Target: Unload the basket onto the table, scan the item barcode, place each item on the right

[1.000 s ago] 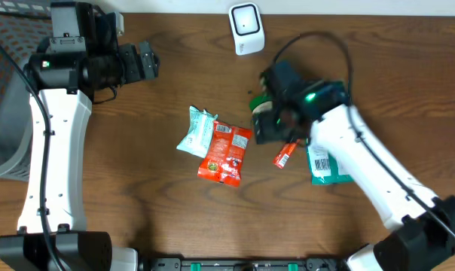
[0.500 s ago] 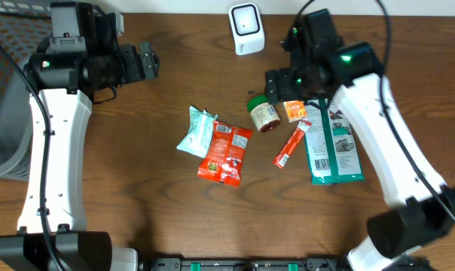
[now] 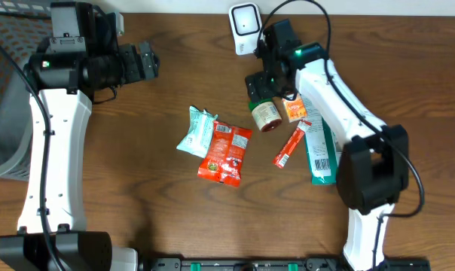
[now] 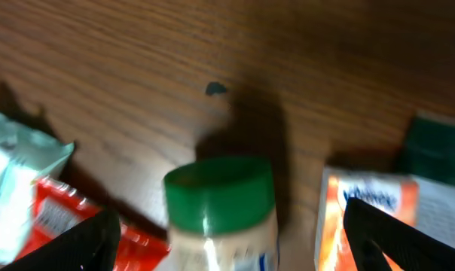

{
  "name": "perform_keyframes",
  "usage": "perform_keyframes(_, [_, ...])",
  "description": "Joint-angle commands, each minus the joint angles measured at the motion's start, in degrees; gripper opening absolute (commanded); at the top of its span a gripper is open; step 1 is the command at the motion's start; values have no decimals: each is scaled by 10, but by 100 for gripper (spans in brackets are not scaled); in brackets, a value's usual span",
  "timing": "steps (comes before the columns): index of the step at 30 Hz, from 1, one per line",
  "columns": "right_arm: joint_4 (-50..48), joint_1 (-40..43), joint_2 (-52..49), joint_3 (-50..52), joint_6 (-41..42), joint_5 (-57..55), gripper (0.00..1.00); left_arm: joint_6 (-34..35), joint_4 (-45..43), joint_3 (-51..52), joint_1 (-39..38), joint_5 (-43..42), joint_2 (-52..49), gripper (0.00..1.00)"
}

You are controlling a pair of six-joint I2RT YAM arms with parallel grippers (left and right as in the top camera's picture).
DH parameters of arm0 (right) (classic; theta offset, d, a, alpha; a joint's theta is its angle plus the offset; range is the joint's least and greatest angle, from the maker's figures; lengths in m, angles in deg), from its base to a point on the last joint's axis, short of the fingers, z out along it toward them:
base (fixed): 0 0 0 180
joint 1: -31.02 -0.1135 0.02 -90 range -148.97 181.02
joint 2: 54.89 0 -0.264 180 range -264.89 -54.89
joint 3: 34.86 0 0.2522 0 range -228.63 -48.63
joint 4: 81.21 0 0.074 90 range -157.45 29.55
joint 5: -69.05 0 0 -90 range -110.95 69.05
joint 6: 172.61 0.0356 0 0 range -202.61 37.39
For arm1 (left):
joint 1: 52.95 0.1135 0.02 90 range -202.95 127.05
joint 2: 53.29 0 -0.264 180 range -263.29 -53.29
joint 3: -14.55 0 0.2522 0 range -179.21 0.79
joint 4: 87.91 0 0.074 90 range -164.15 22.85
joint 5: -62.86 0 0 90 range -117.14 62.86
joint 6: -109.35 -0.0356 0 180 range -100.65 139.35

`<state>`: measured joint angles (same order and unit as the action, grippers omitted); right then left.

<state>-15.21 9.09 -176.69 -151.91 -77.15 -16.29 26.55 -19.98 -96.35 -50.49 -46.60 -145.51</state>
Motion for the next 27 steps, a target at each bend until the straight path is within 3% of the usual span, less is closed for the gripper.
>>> perform_keyframes(1, [-9,-3,-29,-5,-18,0,90,-5,2,-6,0,-7,-2,97])
perform_keyframes(15, [-18,-23,-92,-4,-24,38,85,-5,2,-6,0,-7,-2,97])
perform_keyframes(21, [-21,-23,-89,-6,-24,21,65,-5,2,-6,0,-7,-2,97])
perform_keyframes(27, [-12,-23,-50,-7,-24,11,60,-5,2,-6,0,-7,-2,97])
